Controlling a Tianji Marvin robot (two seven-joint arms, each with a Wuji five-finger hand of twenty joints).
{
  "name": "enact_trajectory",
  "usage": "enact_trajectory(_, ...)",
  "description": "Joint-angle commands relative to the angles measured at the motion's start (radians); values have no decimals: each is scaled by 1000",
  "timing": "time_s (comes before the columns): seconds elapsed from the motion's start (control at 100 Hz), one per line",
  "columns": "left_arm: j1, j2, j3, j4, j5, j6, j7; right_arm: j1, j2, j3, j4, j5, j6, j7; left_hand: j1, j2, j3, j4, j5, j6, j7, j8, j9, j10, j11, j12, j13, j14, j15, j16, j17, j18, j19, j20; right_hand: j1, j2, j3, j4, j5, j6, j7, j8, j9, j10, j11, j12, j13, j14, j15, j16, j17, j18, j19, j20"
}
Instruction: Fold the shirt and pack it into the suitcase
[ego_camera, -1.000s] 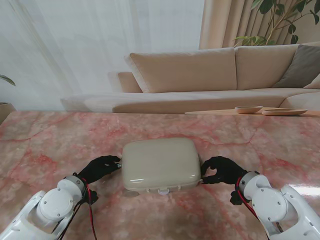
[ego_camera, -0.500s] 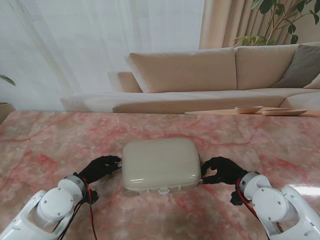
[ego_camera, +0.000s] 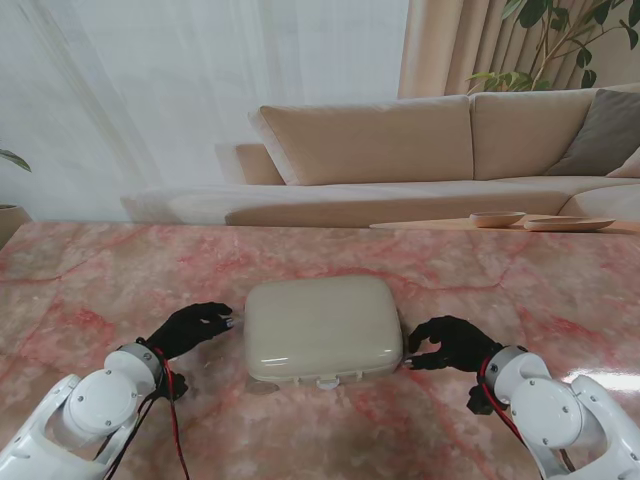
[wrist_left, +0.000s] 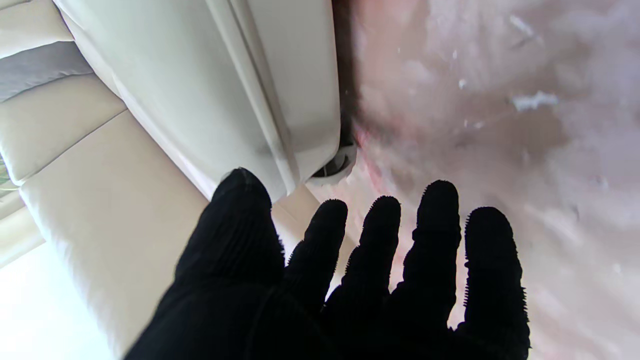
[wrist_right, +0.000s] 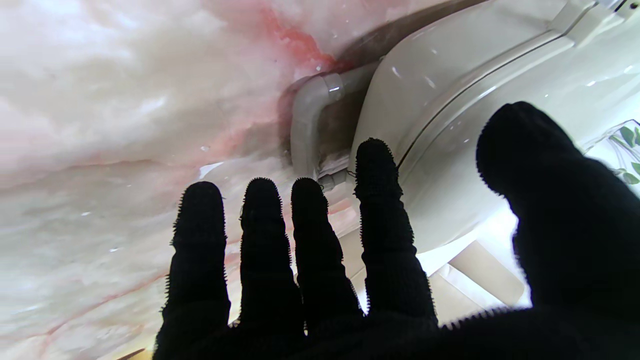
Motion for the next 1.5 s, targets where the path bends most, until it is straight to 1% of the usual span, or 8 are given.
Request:
enact_trajectory(0.0,17,9,-17,-35,10,-4,1,-20,1,13,-15,-9,20,19,12,35,-35,21,-1,-33,14,7,-1,-9,5,-1,10,21,-22,-12,-2,-8,-8,-13,-31,16,-1,28,7,-18,-5,0,7,-14,-2,1,30,-1,13,-5,2,-7,11,7)
enact_trajectory(0.39,9,12,-47,-140,32,-87,6,-119,-9,99,-106,-42,67,-3,-1,35,-38,19,11,-43,14,6,5,-9,-4,-6,14,19,-29,-20,-1,-11,-8,-22,11,71,-83,51,-67,11,-73,-23,65,-7,42,52,119,8,146,84,67,-26,97,42)
enact_trajectory(0.43,-7,12,-34,-137,23,-102,6,-131,-9,108,-115,-40,64,-4,-1,33,-37,19,12,-43,15,7,6,-8,-5,-6,14,18,-30,-21,0,-15,-12,-26,24,63,-76,55,-73,15,-81,-24,79,-7,55,75,134,7,183,111,448,-277,309,16)
enact_trajectory(0.46,-21,11,-22,-133,17,-112,8,-139,-10,114,-120,-37,61,-4,-2,33,-37,19,11,-44,14,7,6,-14,-5,-6,14,17,-32,-21,0,-16,-14,-28,44,51,-60,59,-73,17,-83,-24,92,-7,65,91,147,9,212,128,255,-59,26,21)
enact_trajectory(0.52,-50,10,3,-123,0,-131,9,-155,-10,128,-132,-20,59,2,-2,33,-37,19,10,-46,14,7,4,-22,-5,-6,12,14,-37,-25,0,-22,-23,-35,92,35,-22,66,-75,17,-88,-27,122,-10,100,116,179,11,275,160,157,-16,68,139)
enact_trajectory(0.57,-75,9,26,-112,-17,-146,10,-165,-10,138,-140,2,58,12,0,32,-36,19,10,-44,15,7,1,-21,-6,-6,11,12,-42,-29,0,-29,-34,-44,143,11,25,69,-73,18,-88,-29,145,-15,139,147,205,10,332,188,640,-305,293,117)
enact_trajectory(0.73,-146,4,103,-73,-58,-187,15,-189,-6,164,-157,77,61,52,0,34,-36,19,9,-50,13,7,-10,-25,-18,-16,2,-4,-79,-58,0,-52,-78,-97,220,-38,152,80,-59,14,-79,-35,192,-18,233,222,274,11,472,241,290,-12,105,199)
enact_trajectory(1.49,-362,-7,374,175,-185,-324,-47,-232,19,172,-156,306,5,206,-2,41,-36,19,2,-51,12,9,-13,-31,-21,-34,-11,-11,-93,-107,-4,-88,-73,-197,318,-186,253,-38,10,-12,-5,-99,478,-83,563,547,670,-106,998,371,558,-124,774,45)
